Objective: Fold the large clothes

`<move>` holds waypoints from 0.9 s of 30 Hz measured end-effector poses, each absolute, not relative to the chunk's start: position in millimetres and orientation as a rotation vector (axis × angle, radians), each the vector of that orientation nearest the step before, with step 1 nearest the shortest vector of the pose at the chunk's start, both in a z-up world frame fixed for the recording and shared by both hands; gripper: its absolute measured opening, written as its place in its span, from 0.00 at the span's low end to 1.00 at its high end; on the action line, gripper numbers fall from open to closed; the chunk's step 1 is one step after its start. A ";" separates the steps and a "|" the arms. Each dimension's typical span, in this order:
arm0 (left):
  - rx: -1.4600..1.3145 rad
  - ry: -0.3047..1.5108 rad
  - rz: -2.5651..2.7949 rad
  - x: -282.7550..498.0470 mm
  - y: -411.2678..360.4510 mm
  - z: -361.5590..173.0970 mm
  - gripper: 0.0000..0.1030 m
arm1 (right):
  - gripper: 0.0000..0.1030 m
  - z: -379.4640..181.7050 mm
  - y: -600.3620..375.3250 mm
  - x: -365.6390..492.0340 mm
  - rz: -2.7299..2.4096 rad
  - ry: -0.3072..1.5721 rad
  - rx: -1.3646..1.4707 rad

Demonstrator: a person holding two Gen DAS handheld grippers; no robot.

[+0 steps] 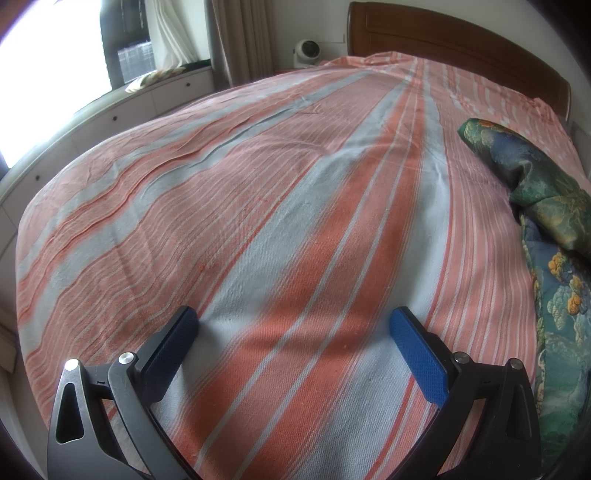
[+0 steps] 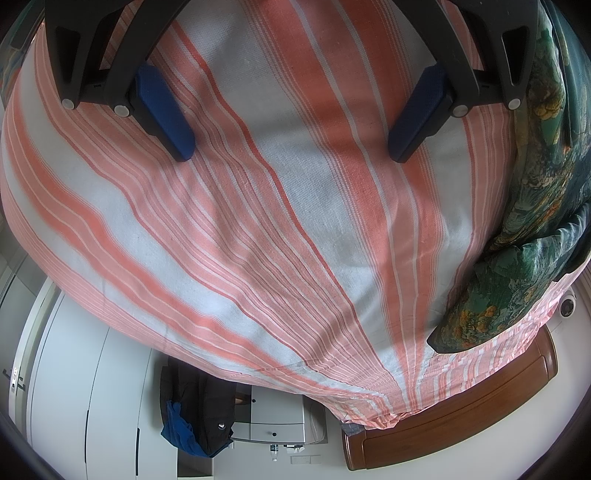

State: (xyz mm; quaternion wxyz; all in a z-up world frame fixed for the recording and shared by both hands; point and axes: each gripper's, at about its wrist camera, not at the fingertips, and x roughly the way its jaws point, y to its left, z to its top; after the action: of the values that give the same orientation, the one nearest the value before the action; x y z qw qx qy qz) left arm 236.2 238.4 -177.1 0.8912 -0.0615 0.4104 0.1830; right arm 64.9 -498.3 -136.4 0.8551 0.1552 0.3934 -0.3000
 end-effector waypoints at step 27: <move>-0.195 1.135 -0.207 153.8 204.8 -130.5 0.99 | 1.00 -71.6 -478.0 8.5 -0.230 0.849 0.436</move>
State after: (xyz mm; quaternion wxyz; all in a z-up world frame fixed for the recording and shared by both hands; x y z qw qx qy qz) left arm 153.8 204.8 -130.5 0.8336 -0.0919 0.5359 -0.0978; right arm 8.5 -478.0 -71.6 0.8818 0.2094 0.4079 -0.1104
